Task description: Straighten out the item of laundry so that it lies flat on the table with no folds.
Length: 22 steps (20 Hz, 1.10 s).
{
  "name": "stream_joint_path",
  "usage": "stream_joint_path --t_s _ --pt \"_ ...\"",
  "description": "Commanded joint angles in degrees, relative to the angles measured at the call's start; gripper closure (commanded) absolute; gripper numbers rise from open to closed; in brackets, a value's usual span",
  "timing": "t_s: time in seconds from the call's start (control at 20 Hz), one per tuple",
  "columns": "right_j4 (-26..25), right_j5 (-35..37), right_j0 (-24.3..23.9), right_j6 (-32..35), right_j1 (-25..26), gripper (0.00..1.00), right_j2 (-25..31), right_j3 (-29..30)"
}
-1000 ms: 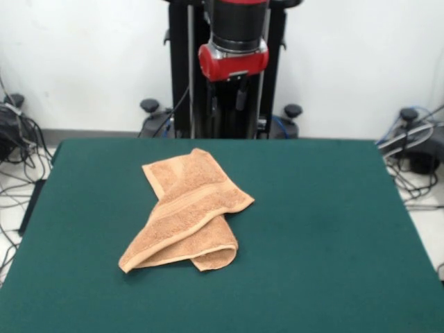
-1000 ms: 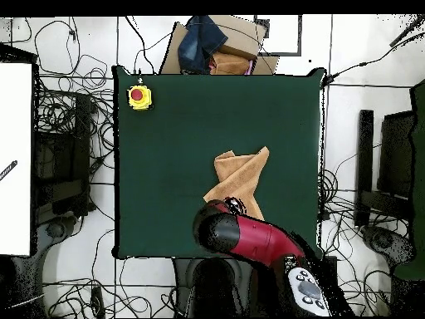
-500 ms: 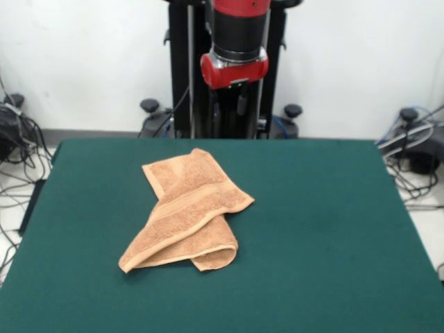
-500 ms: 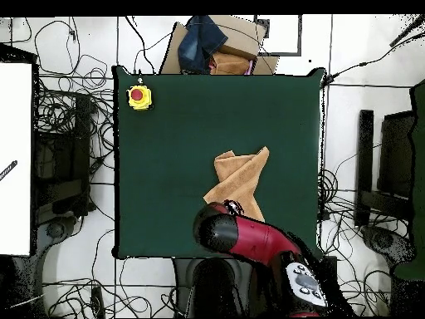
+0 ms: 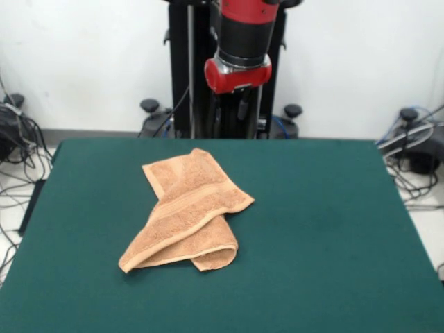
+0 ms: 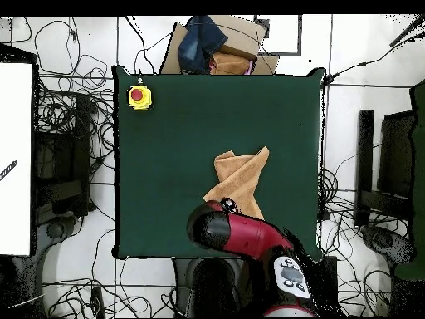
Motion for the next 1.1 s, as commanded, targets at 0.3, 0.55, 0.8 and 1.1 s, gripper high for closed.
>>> stream_joint_path --t_s 0.3,0.55,0.8,1.1 --pt "-1.15 -5.87 1.21 12.54 5.35 0.00 0.41 -4.66" --pt "-2.06 -8.75 0.50 12.11 6.16 0.00 1.13 -3.90" --pt "-3.01 -11.83 -0.79 11.85 7.52 0.00 2.09 -3.78" --pt "-3.17 -15.08 1.27 12.13 9.59 0.00 0.48 -3.47"
